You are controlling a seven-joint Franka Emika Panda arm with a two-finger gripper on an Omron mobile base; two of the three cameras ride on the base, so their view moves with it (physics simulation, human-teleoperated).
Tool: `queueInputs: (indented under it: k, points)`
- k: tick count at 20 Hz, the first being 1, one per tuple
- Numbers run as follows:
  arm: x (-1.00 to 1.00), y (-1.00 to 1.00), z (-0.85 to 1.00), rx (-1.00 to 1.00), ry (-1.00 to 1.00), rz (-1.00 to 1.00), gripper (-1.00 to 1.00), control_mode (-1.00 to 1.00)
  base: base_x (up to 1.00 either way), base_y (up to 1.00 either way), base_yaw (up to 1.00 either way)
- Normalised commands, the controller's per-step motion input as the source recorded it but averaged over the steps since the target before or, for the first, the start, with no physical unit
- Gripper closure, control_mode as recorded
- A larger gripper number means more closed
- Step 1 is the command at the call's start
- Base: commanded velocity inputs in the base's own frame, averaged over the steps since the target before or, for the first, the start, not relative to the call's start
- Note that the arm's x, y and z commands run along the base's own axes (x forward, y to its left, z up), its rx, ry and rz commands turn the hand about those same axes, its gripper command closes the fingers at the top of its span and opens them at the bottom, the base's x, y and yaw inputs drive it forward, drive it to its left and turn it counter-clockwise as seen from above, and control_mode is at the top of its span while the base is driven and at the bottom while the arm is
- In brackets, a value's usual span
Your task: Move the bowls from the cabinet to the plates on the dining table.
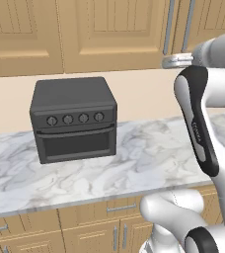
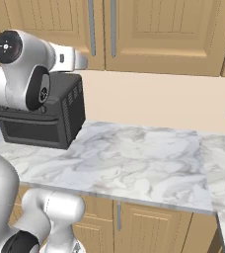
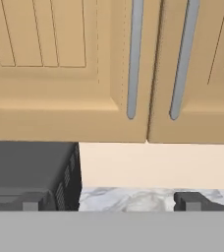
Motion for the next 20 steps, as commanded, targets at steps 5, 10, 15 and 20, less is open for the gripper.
queueInputs:
  k: [5, 10, 15, 20]
  points:
    - [0.16, -0.01, 0.27, 0.00, -0.11, 0.00, -1.00, -1.00, 0.00, 0.00, 0.00]
    - [0.24, -0.01, 0.18, 0.00, -0.01, 0.00, -1.00, -1.00, 0.00, 0.00, 0.00]
    - [0.29, 0.00, 0.26, -0.02, 0.05, 0.00, -1.00, -1.00, 0.00, 0.00, 0.00]
    - [0.25, -0.04, 0.28, 0.00, 0.09, 0.00, -1.00, -1.00, 0.00, 0.00, 0.00]
